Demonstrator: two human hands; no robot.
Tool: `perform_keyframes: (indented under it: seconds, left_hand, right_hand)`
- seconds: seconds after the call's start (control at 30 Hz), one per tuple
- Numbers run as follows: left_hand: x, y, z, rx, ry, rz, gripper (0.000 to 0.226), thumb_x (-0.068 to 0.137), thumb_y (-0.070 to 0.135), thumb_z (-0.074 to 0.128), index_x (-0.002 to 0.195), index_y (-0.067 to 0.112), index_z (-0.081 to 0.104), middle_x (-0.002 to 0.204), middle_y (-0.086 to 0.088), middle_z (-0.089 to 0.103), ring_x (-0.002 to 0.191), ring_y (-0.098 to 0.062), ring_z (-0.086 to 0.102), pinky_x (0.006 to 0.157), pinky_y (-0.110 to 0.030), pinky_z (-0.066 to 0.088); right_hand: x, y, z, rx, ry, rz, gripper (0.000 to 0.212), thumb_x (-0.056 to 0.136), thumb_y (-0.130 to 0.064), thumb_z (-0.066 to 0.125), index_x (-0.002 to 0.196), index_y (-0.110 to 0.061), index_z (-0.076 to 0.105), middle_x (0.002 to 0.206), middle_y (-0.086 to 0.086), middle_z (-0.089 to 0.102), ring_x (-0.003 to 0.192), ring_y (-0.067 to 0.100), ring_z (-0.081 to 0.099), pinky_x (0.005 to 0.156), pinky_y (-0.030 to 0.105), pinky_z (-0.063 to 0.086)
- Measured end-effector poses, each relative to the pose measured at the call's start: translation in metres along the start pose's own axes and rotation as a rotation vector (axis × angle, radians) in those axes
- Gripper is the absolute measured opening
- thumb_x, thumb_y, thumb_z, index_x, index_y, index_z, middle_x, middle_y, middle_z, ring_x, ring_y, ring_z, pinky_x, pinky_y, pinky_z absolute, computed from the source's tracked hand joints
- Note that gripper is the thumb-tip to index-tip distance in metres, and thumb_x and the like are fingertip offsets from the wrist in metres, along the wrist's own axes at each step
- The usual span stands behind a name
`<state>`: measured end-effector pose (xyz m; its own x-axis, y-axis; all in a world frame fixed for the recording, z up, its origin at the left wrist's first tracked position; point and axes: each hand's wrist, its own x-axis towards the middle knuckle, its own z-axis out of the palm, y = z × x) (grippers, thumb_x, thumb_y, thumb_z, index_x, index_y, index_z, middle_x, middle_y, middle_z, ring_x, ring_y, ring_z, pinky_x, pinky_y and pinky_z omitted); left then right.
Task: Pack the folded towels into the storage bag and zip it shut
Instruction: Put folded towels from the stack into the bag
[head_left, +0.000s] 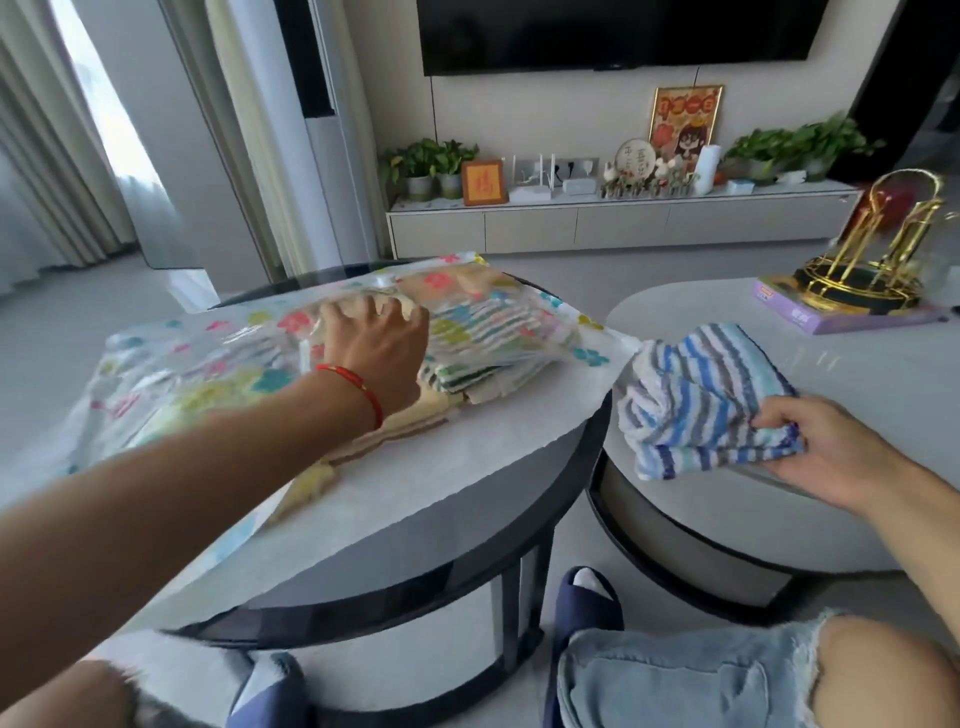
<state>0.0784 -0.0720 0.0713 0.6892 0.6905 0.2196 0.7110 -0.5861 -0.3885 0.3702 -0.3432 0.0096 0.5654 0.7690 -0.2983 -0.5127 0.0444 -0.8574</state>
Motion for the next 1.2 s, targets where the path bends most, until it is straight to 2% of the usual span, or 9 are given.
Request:
perform_keyframes:
  seconds: [0.2,0.37,0.47,0.57,0.67,0.73,0.83,1.0,1.2]
  left_hand:
    - [-0.004,-0.064,-0.04,-0.026,-0.087,-0.098,0.027,0.08,0.037,0.058,0.103,0.022,0.063,0.088,-0.004,0.06,0.091,-0.031,0.066,0.071,-0.038,0.05]
    - [-0.001,-0.093,-0.057,0.065,-0.004,-0.118,0.015,0.084,0.025,0.054,0.095,0.022,0.062,0.092,-0.005,0.065,0.092,-0.032,0.066,0.068,-0.036,0.042]
    - [0.003,-0.102,-0.071,0.077,0.125,-0.107,0.01,0.088,0.022,0.051,0.089,0.019,0.06,0.076,-0.004,0.056,0.083,-0.031,0.063,0.066,-0.035,0.037]
    - [0.007,-0.102,-0.086,0.107,0.249,-0.08,0.019,0.088,0.018,0.053,0.071,0.014,0.046,0.076,-0.006,0.058,0.07,-0.028,0.059,0.067,-0.035,0.032]
    - [0.007,-0.104,-0.092,0.101,0.251,-0.066,0.033,0.087,0.014,0.051,0.06,0.017,0.032,0.06,-0.001,0.038,0.052,-0.021,0.035,0.066,-0.036,0.033]
    - [0.008,-0.103,-0.089,0.072,0.256,-0.05,0.032,0.087,0.015,0.051,0.061,0.018,0.032,0.06,0.0,0.036,0.06,-0.023,0.04,0.065,-0.035,0.033]
    - [0.005,-0.098,-0.083,0.026,0.256,-0.034,0.034,0.086,0.018,0.054,0.061,0.019,0.031,0.06,0.0,0.034,0.064,-0.025,0.041,0.064,-0.036,0.031]
    - [-0.012,-0.082,-0.064,-0.077,0.22,-0.007,0.017,0.086,0.029,0.057,0.075,0.017,0.05,0.068,-0.002,0.048,0.069,-0.03,0.054,0.063,-0.035,0.032]
    - [-0.039,-0.042,0.007,-0.241,0.169,0.042,0.052,0.088,0.046,0.05,0.134,0.024,0.053,0.124,-0.013,0.059,0.113,-0.035,0.052,0.082,-0.044,0.046]
  right_hand:
    - [-0.034,0.06,0.113,0.088,-0.395,0.186,0.05,0.075,0.005,0.045,0.118,0.003,0.072,0.116,0.024,0.075,0.096,0.033,0.078,0.071,0.039,0.064]
    - [-0.015,0.117,0.23,0.236,-0.531,0.284,0.041,0.077,0.002,0.047,0.101,0.003,0.081,0.116,0.024,0.075,0.098,0.033,0.077,0.074,0.041,0.065]
    - [0.003,0.142,0.303,0.41,-0.507,0.278,0.047,0.089,0.007,0.038,0.122,0.001,0.071,0.118,0.022,0.074,0.096,0.034,0.077,0.074,0.042,0.065]
    - [0.021,0.164,0.356,0.514,-0.39,0.235,0.051,0.098,0.004,0.033,0.146,-0.006,0.049,0.136,0.021,0.062,0.103,0.031,0.067,0.096,0.042,0.056]
    - [0.032,0.192,0.38,0.19,-0.343,0.299,0.04,0.102,-0.015,0.051,0.141,-0.003,0.052,0.132,0.022,0.064,0.1,0.031,0.068,0.104,0.044,0.053]
    - [0.032,0.207,0.384,-0.168,-0.279,0.252,0.036,0.093,-0.032,0.063,0.115,-0.003,0.065,0.106,0.019,0.075,0.073,0.028,0.076,0.066,0.036,0.064]
    - [0.032,0.215,0.387,-0.403,-0.143,0.073,0.037,0.094,-0.029,0.054,0.097,0.005,0.069,0.08,0.019,0.078,0.04,0.02,0.065,0.034,0.02,0.043]
    - [0.03,0.207,0.365,-0.739,-0.335,-0.037,0.041,0.096,-0.039,0.053,0.081,-0.004,0.071,0.055,0.004,0.069,0.033,0.014,0.051,0.033,0.017,0.033]
    - [0.031,0.166,0.254,-1.049,-0.098,-0.484,0.033,0.085,-0.038,0.053,0.066,-0.015,0.069,0.058,-0.005,0.071,0.049,0.01,0.063,0.053,0.034,0.055]
